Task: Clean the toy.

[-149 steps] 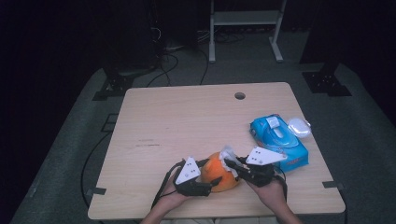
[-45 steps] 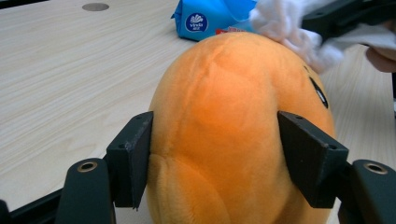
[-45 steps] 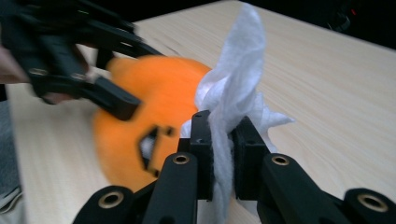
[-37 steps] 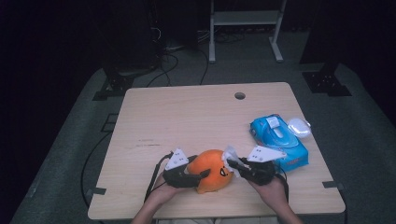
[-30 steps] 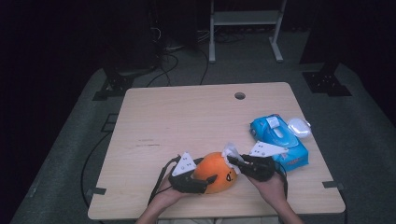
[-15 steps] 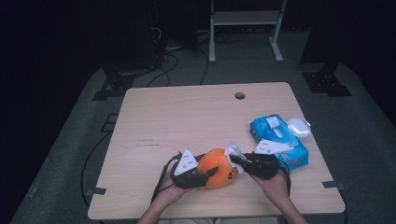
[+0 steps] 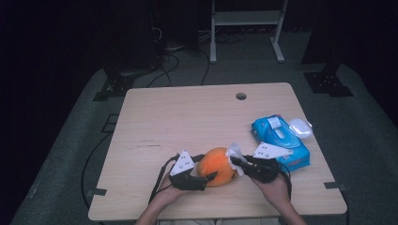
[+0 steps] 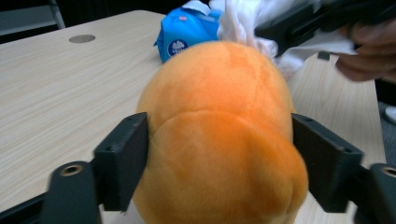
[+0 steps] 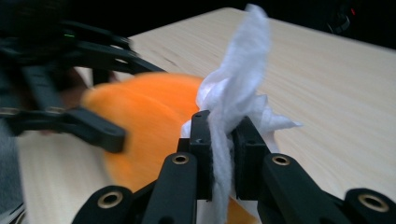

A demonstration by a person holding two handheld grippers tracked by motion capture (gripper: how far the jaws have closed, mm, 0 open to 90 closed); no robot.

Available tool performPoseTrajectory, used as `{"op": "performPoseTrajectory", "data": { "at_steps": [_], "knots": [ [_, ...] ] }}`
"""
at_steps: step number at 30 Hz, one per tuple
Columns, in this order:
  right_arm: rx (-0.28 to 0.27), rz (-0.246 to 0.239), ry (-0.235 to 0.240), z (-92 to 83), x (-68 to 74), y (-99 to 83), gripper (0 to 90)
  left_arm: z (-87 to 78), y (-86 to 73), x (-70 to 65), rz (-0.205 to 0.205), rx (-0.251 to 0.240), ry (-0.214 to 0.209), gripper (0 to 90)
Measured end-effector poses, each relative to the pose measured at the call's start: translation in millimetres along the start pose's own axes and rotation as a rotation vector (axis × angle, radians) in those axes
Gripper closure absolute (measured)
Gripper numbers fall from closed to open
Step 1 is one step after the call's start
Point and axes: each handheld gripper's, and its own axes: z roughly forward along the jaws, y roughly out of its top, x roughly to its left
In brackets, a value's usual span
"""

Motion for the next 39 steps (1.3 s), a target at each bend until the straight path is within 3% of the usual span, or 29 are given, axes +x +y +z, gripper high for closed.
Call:
{"op": "performPoseTrajectory", "data": {
  "at_steps": [4, 7, 10, 12, 13, 15, 18, 21, 23, 27, 29, 32, 34, 35, 37, 39],
  "knots": [
    [-0.036, -0.076, 0.063, 1.9, 20.7, 11.3, 79.3, 1.2, 0.7, -5.8, 0.069, 0.003, -0.015, 35.5],
    [-0.034, -0.085, 0.052, 2.4, 20.9, 12.8, 79.4, 0.9, 0.1, -5.3, 0.079, 0.001, -0.017, 35.9],
    [-0.022, -0.042, 0.014, 1.2, 6.2, 7.1, 79.5, 0.4, -0.2, -2.6, 0.058, -0.008, -0.011, 32.5],
    [-0.013, -0.019, -0.007, -0.1, -1.4, 3.2, 79.7, 0.5, 1.1, 1.0, 0.006, -0.008, 0.021, 20.3],
    [-0.006, -0.013, -0.012, -0.6, -2.6, 2.1, 79.7, 0.6, 0.9, 2.9, -0.023, -0.006, 0.014, 19.2],
    [-0.006, -0.014, -0.013, -0.9, -1.7, 1.6, 79.7, 0.3, -0.2, 3.4, -0.024, 0.001, -0.001, 23.1],
    [-0.014, -0.084, -0.013, 1.0, 15.4, 8.0, 79.7, 1.1, 0.7, -3.1, 0.019, 0.000, 0.002, 31.5],
    [-0.027, -0.139, 0.046, 4.1, 35.5, 14.5, 79.7, 3.6, 3.2, -14.9, 0.120, 0.009, -0.006, 34.0],
    [-0.026, -0.185, 0.041, 5.5, 42.9, 17.8, 79.7, 4.6, 4.5, -20.4, 0.163, 0.015, -0.004, 34.0],
    [-0.012, -0.163, -0.009, 2.3, 30.6, 16.6, 79.8, 4.4, 2.6, -17.4, 0.129, -0.003, -0.020, 31.1],
    [-0.005, -0.139, -0.011, 1.0, 24.2, 13.1, 79.9, 5.8, 2.2, -16.9, 0.112, -0.008, -0.031, 29.5],
    [-0.004, -0.156, 0.004, 2.1, 34.6, 14.5, 79.9, 7.6, 2.2, -17.7, 0.115, 0.000, -0.027, 28.4],
    [-0.015, -0.166, 0.074, 5.8, 44.4, 14.8, 79.9, 7.6, 1.8, -17.1, 0.110, -0.002, -0.028, 28.4],
    [-0.007, -0.180, 0.080, 8.1, 49.3, 14.5, 79.9, 7.4, 1.8, -16.9, 0.117, 0.006, -0.025, 28.4],
    [0.008, -0.220, 0.066, 11.5, 56.6, 14.5, 79.9, 5.7, 0.8, -16.0, 0.110, 0.012, -0.022, 28.8],
    [0.002, -0.206, 0.050, 9.9, 49.5, 16.0, 80.0, 3.5, 0.3, -14.3, 0.099, 0.021, -0.012, 29.5]
  ]
}}
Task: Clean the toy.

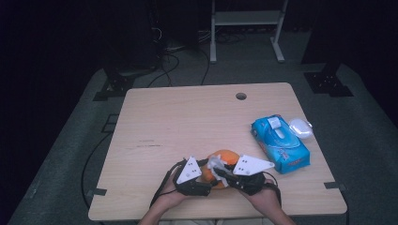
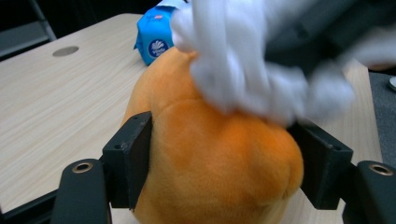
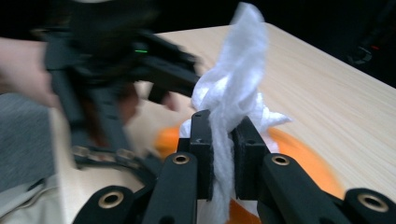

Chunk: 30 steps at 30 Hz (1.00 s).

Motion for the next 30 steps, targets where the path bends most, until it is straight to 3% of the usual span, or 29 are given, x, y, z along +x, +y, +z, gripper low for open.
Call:
{"op": "performPoseTrajectory", "data": {
  "at_steps": [4, 7, 10, 12, 13, 14, 18, 22, 24, 27, 30],
  "knots": [
    [0.009, 0.075, -0.097, -12.8, -30.6, -12.6, 80.1, -1.8, -3.2, 3.3, -0.001, 0.002, -0.001, 29.9],
    [0.017, 0.145, -0.102, -17.6, -43.3, -22.0, 80.1, -1.6, -0.7, 4.8, -0.018, -0.002, -0.016, 27.9],
    [0.017, 0.111, -0.092, -13.3, -34.0, -20.3, 80.0, -2.5, 4.8, 5.8, -0.051, -0.027, -0.014, 17.7],
    [0.005, 0.090, -0.073, -11.1, -26.4, -15.1, 80.0, -3.2, 5.4, 5.6, -0.041, -0.015, 0.001, 17.9],
    [0.002, 0.075, -0.070, -10.3, -23.6, -12.8, 80.0, -4.3, 4.2, 5.8, -0.024, -0.009, 0.012, 22.0],
    [0.000, 0.066, -0.072, -9.8, -22.7, -11.8, 80.0, -4.8, 3.4, 6.2, -0.034, -0.008, 0.013, 24.8],
    [0.009, 0.124, -0.082, -11.4, -33.9, -18.9, 80.0, -5.7, 0.4, 8.5, -0.041, 0.010, 0.031, 31.1],
    [0.045, 0.177, -0.141, -13.7, -48.6, -31.9, 80.0, -7.3, -2.9, 14.3, -0.081, 0.006, 0.026, 31.7],
    [0.040, 0.196, -0.133, -13.9, -50.4, -33.3, 80.0, -8.5, -0.8, 14.6, -0.086, 0.009, 0.012, 29.4],
    [0.025, 0.159, -0.125, -11.7, -43.9, -29.3, 79.9, -13.5, 9.2, 16.1, -0.147, -0.045, -0.027, 19.4],
    [-0.005, 0.143, -0.086, -10.5, -38.2, -25.1, 79.9, -12.6, 10.0, 15.5, -0.098, -0.013, 0.022, 24.2]
  ]
}}
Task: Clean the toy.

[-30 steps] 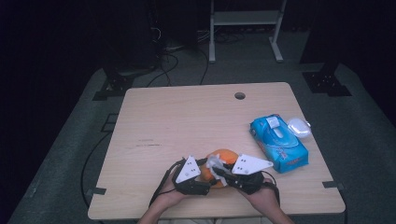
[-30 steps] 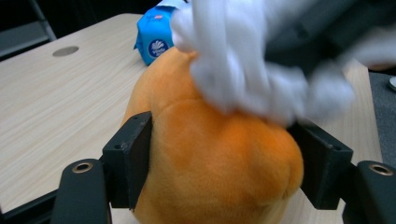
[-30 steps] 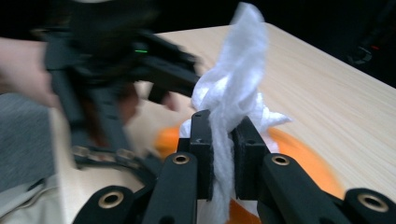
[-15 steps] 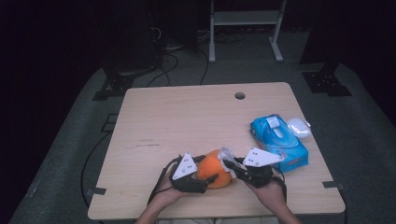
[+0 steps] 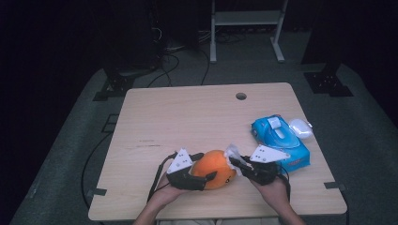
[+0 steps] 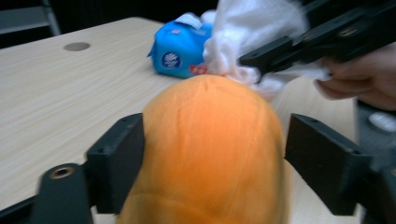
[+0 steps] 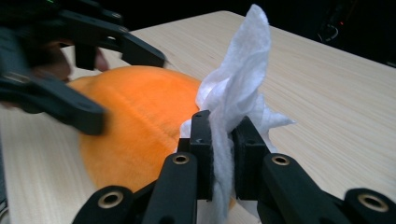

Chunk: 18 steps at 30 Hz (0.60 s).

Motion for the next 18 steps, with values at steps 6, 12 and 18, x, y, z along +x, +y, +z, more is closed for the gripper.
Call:
{"op": "performPoseTrajectory", "data": {
  "at_steps": [6, 12, 18],
  "knots": [
    [0.026, 0.019, -0.032, 2.8, -4.7, -3.9, 79.8, -1.2, -9.4, 7.1, -0.038, 0.000, 0.011, 31.9],
    [0.054, 0.089, -0.040, 4.9, -16.8, -11.8, 79.8, -0.5, -11.3, 5.2, -0.038, -0.011, 0.004, 31.9],
    [-0.019, 0.043, 0.026, -1.9, 0.1, 5.1, 79.8, 5.9, -8.9, -5.8, 0.012, -0.003, -0.002, 31.9]
  ]
}}
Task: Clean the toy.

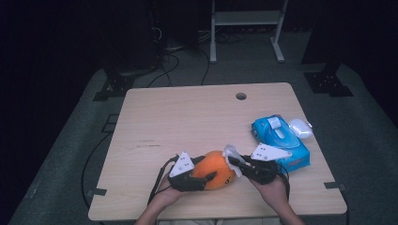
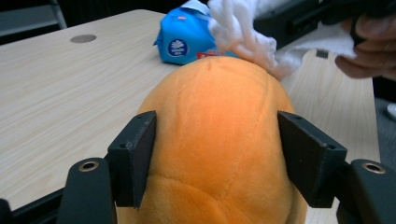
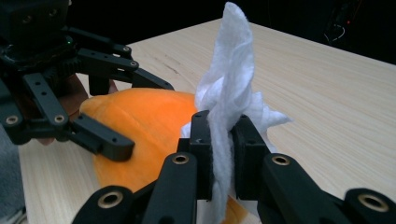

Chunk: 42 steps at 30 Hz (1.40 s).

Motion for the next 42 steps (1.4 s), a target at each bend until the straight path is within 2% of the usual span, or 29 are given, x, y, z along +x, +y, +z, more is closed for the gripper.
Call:
{"op": "performPoseTrajectory", "data": {
  "at_steps": [2, 6, 8, 10, 14, 16, 18, 23, 25, 28, 32, 35, 37, 39, 42],
  "knots": [
    [0.013, -0.009, -0.009, 1.4, 0.3, -1.3, 79.8, 0.1, 0.6, -2.2, 0.014, 0.005, 0.001, 31.9],
    [0.054, 0.051, -0.040, 4.0, -15.3, -13.0, 79.8, -1.0, -0.8, -0.9, 0.009, 0.003, -0.001, 31.9],
    [0.069, 0.090, -0.038, 4.3, -22.2, -17.6, 79.8, -1.8, -1.1, 0.0, 0.013, 0.006, -0.006, 31.9],
    [0.070, 0.101, -0.032, 3.1, -22.9, -18.1, 79.8, -2.7, -1.9, 1.5, 0.006, 0.004, -0.007, 31.9],
    [0.033, 0.059, -0.020, -0.9, -12.3, -8.4, 79.8, -6.0, -3.8, 8.2, -0.018, 0.006, 0.008, 32.3],
    [0.032, 0.059, -0.013, -0.7, -10.4, -9.0, 79.8, -7.2, -5.1, 11.5, -0.034, 0.002, 0.012, 32.5],
    [0.049, 0.067, -0.017, 1.9, -13.0, -13.4, 79.9, -7.9, -6.1, 13.6, -0.046, 0.000, 0.018, 32.6],
    [0.107, 0.124, -0.036, 9.7, -21.6, -23.5, 79.9, -9.3, -8.0, 17.5, -0.072, -0.002, 0.025, 32.8],
    [0.098, 0.112, -0.038, 8.7, -18.6, -19.1, 79.8, -9.1, -8.2, 18.4, -0.074, -0.002, 0.029, 32.8],
    [0.046, 0.091, -0.016, 3.2, -11.9, -10.3, 79.8, -9.0, -8.9, 19.7, -0.086, -0.006, 0.026, 32.8],
    [0.049, 0.080, -0.009, 4.7, -10.3, -11.4, 79.8, -8.6, -8.2, 18.0, -0.077, -0.004, 0.029, 32.8],
    [0.087, 0.109, -0.032, 8.9, -21.0, -20.0, 79.8, -7.3, -5.4, 11.4, -0.057, 0.002, 0.026, 32.7],
    [0.097, 0.123, -0.041, 8.1, -23.0, -20.0, 79.8, -5.3, -3.1, 4.5, -0.029, 0.005, 0.028, 32.6],
    [0.073, 0.100, -0.042, 4.2, -18.7, -13.2, 79.8, -4.2, -1.9, -0.2, -0.011, 0.007, 0.021, 32.4],
    [0.016, 0.085, 0.000, -2.4, -10.7, -1.0, 79.8, -0.5, -0.3, -8.3, 0.018, 0.004, -0.004, 32.2]
  ]
}}
